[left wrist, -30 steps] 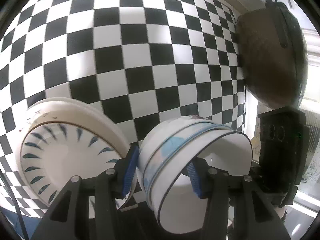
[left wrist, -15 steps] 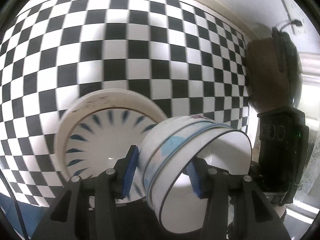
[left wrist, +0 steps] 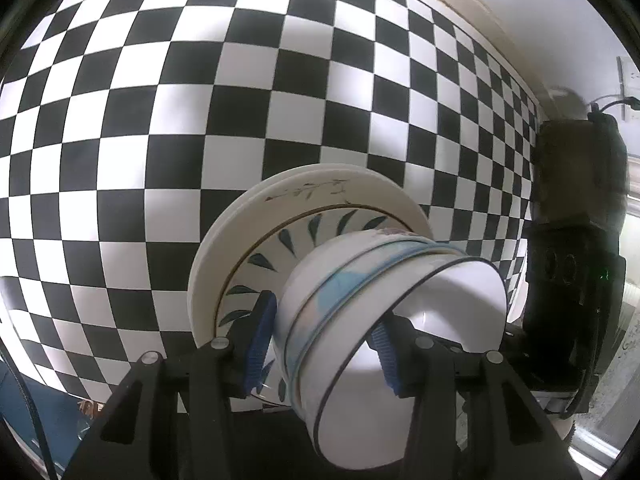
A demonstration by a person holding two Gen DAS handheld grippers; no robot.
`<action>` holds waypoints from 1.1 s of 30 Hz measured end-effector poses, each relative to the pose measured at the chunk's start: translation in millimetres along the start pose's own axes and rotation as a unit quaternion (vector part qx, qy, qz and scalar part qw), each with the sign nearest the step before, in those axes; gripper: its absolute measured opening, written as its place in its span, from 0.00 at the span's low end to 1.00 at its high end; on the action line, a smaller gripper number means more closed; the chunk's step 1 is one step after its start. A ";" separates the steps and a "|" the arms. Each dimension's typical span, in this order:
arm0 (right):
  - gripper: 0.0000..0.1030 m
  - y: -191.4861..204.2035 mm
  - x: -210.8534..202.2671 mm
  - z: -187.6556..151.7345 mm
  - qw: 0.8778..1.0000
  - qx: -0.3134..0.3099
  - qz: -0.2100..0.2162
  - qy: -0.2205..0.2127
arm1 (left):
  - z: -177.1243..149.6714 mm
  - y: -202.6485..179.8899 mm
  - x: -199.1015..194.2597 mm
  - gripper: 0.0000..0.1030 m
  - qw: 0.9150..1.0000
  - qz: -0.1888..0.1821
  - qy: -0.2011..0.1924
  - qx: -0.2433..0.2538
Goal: Organize plates and bowls
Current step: 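Lift the nested bowls with both grippers and carry them over the plate stack, then lower the nested bowls onto the blue-striped plate and open both grippers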
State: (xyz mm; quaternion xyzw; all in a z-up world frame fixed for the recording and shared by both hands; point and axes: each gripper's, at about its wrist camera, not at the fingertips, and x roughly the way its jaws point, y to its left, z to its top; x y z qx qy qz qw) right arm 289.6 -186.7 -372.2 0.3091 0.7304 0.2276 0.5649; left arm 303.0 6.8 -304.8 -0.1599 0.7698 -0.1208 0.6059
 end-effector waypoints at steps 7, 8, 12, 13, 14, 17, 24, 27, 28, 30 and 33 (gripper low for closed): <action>0.59 -3.6 5.8 1.1 1.000 0.005 -0.005 0.005 | -0.2 6.1 5.8 0.42 1.000 -0.005 0.003 -0.009; 0.59 -3.7 6.3 1.0 1.000 0.005 -0.007 0.005 | -0.6 6.2 6.9 0.42 1.000 -0.005 0.004 -0.010; 0.59 -6.0 7.9 -0.7 1.000 0.003 -0.012 0.007 | -1.6 9.6 7.9 0.42 1.000 -0.002 0.004 -0.009; 0.59 -6.8 8.1 -0.8 1.000 0.004 -0.011 0.008 | -1.7 10.0 8.0 0.42 1.000 -0.002 0.003 -0.011; 0.59 -7.3 8.1 -0.4 1.000 0.004 -0.011 0.008 | -1.9 10.3 7.8 0.42 1.000 -0.002 0.003 -0.011; 0.59 -5.2 7.8 0.4 1.000 -0.001 -0.015 0.009 | -2.2 10.1 8.0 0.42 1.000 -0.001 0.001 -0.012; 0.59 -3.4 6.8 0.8 1.000 -0.004 -0.021 0.008 | -4.1 9.9 6.9 0.42 1.000 -0.003 -0.004 -0.012; 0.59 -3.2 6.9 1.1 1.000 -0.003 -0.023 0.007 | -5.6 9.7 6.0 0.42 1.000 -0.002 -0.007 -0.009; 0.58 -3.1 6.8 0.8 1.000 -0.003 -0.024 0.007 | -5.5 9.7 6.0 0.42 1.000 -0.002 -0.007 -0.010; 0.58 -2.7 6.2 1.2 1.000 -0.005 -0.028 0.007 | -6.1 9.5 5.4 0.42 1.000 0.000 -0.008 -0.010; 0.58 -0.2 5.0 0.3 0.999 -0.008 -0.037 0.005 | -7.8 6.9 3.5 0.42 1.000 0.008 -0.015 -0.006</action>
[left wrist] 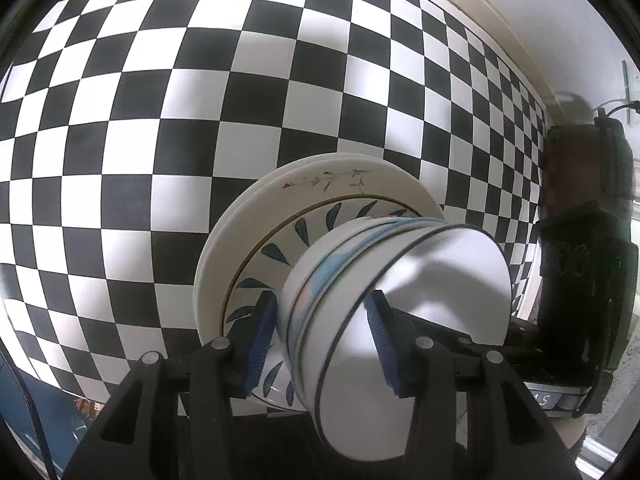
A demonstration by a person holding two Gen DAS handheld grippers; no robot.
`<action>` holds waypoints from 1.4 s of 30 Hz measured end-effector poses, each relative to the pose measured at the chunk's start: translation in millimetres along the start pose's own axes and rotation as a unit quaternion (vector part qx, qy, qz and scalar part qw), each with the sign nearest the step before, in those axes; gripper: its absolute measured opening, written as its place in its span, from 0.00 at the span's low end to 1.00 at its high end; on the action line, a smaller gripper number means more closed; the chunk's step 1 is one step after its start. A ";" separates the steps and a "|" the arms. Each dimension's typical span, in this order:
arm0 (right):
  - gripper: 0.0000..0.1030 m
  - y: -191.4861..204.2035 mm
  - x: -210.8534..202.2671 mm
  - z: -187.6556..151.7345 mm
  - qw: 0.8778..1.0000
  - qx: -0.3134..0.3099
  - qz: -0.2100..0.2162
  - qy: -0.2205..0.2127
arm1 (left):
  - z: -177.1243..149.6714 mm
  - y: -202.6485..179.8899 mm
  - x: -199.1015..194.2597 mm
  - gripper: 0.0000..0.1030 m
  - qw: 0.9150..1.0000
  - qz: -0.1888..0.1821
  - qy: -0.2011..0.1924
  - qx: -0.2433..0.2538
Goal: Organize plates and bowls
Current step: 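Lower the nested bowls onto the blue-striped plate and open both grippers, then lift both grippers up and away from the bowls on the plates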
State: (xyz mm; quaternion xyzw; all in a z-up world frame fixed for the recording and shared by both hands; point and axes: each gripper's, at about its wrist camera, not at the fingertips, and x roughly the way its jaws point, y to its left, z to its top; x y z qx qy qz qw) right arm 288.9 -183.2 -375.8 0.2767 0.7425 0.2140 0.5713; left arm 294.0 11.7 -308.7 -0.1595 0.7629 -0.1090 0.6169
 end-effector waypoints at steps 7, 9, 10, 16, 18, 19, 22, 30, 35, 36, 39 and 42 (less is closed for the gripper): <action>0.58 8.0 -10.2 -4.6 1.000 -0.011 -0.026 -0.009 | -7.3 -4.5 -10.6 0.42 0.998 0.047 -0.032 0.011; 0.58 13.6 -16.6 -8.2 0.999 -0.022 -0.039 -0.016 | -10.9 -6.4 -16.2 0.43 0.997 0.063 -0.044 0.018; 0.58 16.0 -19.5 -9.5 0.999 -0.025 -0.042 -0.019 | -12.4 -6.7 -19.0 0.43 0.996 0.072 -0.051 0.022; 0.59 43.3 -46.2 -21.6 0.991 -0.073 -0.099 -0.057 | -27.8 -10.2 -43.7 0.44 0.989 0.104 -0.101 0.036; 0.59 52.9 -55.8 -27.5 0.985 -0.092 -0.124 -0.072 | -34.0 -11.5 -51.5 0.44 0.986 0.114 -0.117 0.039; 0.59 58.2 -60.5 -31.5 0.982 -0.102 -0.136 -0.078 | -38.7 -13.0 -55.2 0.44 0.984 0.117 -0.126 0.037; 0.67 74.6 -75.5 -46.7 0.968 -0.135 -0.185 -0.106 | -52.2 -15.4 -66.0 0.51 0.980 0.125 -0.151 0.033; 0.83 92.4 -106.9 -86.0 0.933 -0.174 -0.262 -0.175 | -92.6 -27.1 -94.8 0.78 0.957 0.161 -0.242 0.006; 0.84 97.0 -127.6 -109.2 0.926 -0.175 -0.264 -0.204 | -116.8 -37.9 -108.4 0.94 0.944 0.167 -0.284 0.005; 0.85 99.8 -131.9 -114.7 0.924 -0.176 -0.263 -0.213 | -122.8 -39.2 -111.5 0.94 0.941 0.169 -0.293 0.006; 0.85 111.6 -143.5 -134.1 0.916 -0.178 -0.266 -0.241 | -138.9 -43.1 -120.8 0.94 0.937 0.161 -0.309 0.014; 0.85 124.3 -156.9 -157.6 0.908 -0.175 -0.266 -0.271 | -159.4 -48.1 -136.9 0.94 0.929 0.157 -0.334 0.035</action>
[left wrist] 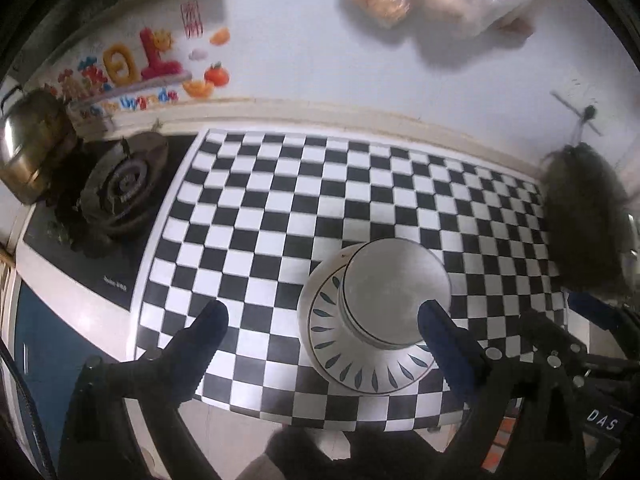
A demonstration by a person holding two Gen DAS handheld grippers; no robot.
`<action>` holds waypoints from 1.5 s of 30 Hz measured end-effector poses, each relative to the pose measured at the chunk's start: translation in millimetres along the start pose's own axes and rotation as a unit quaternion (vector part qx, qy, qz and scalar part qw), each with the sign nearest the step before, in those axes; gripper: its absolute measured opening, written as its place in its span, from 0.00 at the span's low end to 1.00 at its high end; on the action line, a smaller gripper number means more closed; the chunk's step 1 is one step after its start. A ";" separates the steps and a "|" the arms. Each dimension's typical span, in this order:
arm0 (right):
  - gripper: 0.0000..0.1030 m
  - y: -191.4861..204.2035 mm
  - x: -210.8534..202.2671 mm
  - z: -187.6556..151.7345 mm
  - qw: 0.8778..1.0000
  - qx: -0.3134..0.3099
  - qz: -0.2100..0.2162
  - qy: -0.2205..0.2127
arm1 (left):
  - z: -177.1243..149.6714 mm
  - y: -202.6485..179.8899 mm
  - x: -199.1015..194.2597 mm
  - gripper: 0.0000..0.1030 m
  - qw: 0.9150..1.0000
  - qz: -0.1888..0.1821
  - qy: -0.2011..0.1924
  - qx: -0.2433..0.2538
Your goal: Organize plates and bowls
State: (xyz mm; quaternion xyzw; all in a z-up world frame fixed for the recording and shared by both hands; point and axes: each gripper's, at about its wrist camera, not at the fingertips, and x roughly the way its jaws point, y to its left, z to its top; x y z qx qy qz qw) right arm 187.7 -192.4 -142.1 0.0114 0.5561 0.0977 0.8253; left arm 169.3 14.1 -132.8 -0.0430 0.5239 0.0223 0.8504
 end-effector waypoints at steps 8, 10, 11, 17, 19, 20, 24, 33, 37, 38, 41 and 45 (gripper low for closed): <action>0.85 35.3 -94.5 -42.6 0.994 0.038 -0.041 -0.097 | -27.7 10.5 -96.1 0.94 0.994 0.005 -0.097 0.056; 0.85 45.4 -120.5 -58.0 0.990 0.048 -0.054 -0.121 | -35.3 13.7 -115.3 0.94 0.992 0.003 -0.111 0.066; 0.85 49.3 -130.4 -63.7 0.989 0.052 -0.057 -0.128 | -39.0 15.3 -125.3 0.94 0.991 0.000 -0.117 0.071; 0.85 70.8 -194.4 -103.3 0.980 0.061 -0.082 -0.168 | -57.9 21.9 -178.0 0.94 0.985 -0.013 -0.152 0.082; 0.85 77.6 -215.9 -116.3 0.978 0.060 -0.088 -0.178 | -63.0 20.6 -190.3 0.94 0.983 -0.016 -0.159 0.086; 0.85 79.2 -221.3 -119.9 0.978 0.059 -0.090 -0.180 | -66.0 20.0 -195.3 0.94 0.983 -0.015 -0.162 0.087; 0.85 85.4 -250.7 -135.4 0.974 0.054 -0.097 -0.199 | -79.8 16.1 -214.0 0.94 0.981 -0.015 -0.172 0.087; 0.85 81.9 -294.7 -152.6 0.967 0.041 -0.110 -0.228 | -103.9 6.7 -243.6 0.94 0.978 -0.008 -0.194 0.070; 0.85 77.1 -298.2 -153.2 0.967 0.038 -0.108 -0.229 | -108.0 4.1 -244.7 0.94 0.979 -0.005 -0.193 0.065; 0.85 76.2 -298.0 -153.4 0.967 0.038 -0.107 -0.229 | -109.0 3.8 -244.7 0.94 0.979 -0.003 -0.193 0.064; 0.85 75.8 -297.8 -154.5 0.968 0.037 -0.103 -0.227 | -110.4 3.2 -244.3 0.94 0.979 -0.002 -0.193 0.062; 0.85 75.0 -296.4 -154.9 0.968 0.040 -0.098 -0.226 | -110.8 4.3 -244.0 0.94 0.979 -0.002 -0.193 0.062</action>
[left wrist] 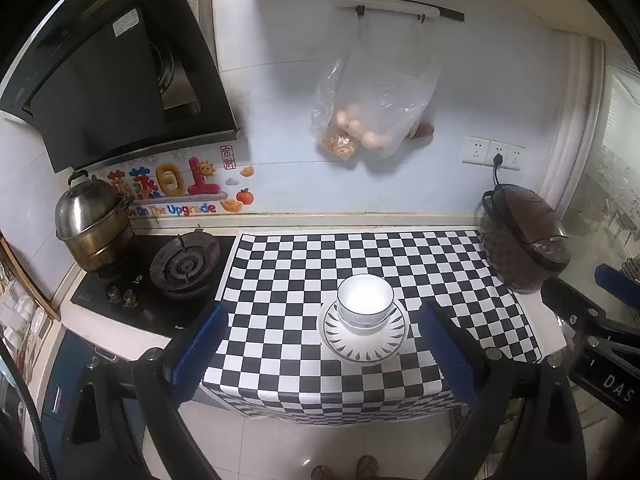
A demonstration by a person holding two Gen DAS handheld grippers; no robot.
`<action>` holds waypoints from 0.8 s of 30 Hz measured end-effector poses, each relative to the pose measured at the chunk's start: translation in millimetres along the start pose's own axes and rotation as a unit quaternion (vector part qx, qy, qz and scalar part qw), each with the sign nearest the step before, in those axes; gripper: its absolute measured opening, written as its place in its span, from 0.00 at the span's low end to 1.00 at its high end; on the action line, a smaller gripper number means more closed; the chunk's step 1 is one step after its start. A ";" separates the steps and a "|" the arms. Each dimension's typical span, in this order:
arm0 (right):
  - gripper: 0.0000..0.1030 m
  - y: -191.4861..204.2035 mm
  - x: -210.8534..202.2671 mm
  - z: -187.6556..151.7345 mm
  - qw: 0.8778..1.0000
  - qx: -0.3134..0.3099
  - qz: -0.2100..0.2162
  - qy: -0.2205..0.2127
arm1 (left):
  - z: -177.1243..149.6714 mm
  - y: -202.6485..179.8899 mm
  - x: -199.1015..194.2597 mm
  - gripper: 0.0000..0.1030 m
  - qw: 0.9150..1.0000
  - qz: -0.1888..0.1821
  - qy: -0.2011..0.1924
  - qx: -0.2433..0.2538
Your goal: Organize plates and bowls
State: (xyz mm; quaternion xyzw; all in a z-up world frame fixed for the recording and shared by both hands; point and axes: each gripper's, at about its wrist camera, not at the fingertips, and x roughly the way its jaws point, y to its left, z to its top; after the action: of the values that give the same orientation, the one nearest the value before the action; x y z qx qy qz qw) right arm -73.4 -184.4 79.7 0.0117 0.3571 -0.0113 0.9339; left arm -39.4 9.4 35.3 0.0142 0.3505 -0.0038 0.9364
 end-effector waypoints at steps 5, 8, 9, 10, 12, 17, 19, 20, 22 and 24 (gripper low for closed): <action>0.85 -0.8 2.5 -4.1 1.000 0.006 0.001 0.001 | -1.8 1.3 -2.2 0.94 1.000 0.003 -0.006 0.000; 0.85 -1.2 4.1 -4.5 1.000 0.007 0.001 0.003 | -2.2 3.0 -3.9 0.94 1.000 0.001 -0.006 -0.004; 0.85 -1.3 4.3 -5.6 1.000 0.008 0.000 0.004 | -2.3 3.7 -4.4 0.94 1.000 0.001 -0.006 -0.004; 0.85 -1.2 4.3 -6.5 1.000 0.009 -0.001 0.004 | -2.7 4.0 -5.1 0.94 1.000 0.000 -0.006 -0.004; 0.85 -0.7 3.5 -8.1 1.000 0.010 -0.002 0.005 | -2.7 3.9 -5.3 0.94 1.000 0.001 -0.006 -0.004; 0.85 0.0 -1.4 -12.0 1.000 0.011 -0.006 0.004 | -3.4 5.1 -7.4 0.94 1.000 -0.001 -0.005 -0.003; 0.85 0.1 -2.1 -12.4 1.000 0.011 -0.006 0.004 | -4.1 5.3 -7.9 0.94 1.000 -0.003 -0.004 -0.004; 0.85 0.2 -2.9 -12.6 1.000 0.012 -0.006 0.004 | -4.9 5.0 -8.6 0.94 1.000 -0.003 -0.004 -0.005; 0.85 0.0 -4.9 -14.0 1.000 0.012 -0.007 0.004 | -6.5 4.3 -9.9 0.94 1.000 -0.005 -0.003 -0.006; 0.85 -0.6 -7.1 -15.7 1.000 0.013 -0.007 0.004 | -7.3 3.7 -10.7 0.94 1.000 -0.004 -0.003 -0.006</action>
State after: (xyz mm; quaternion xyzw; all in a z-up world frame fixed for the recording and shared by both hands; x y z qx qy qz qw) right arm -89.1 -184.4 72.7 0.0212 0.3610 -0.0228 0.9320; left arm -52.2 13.3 36.9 0.0074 0.3474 -0.0058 0.9377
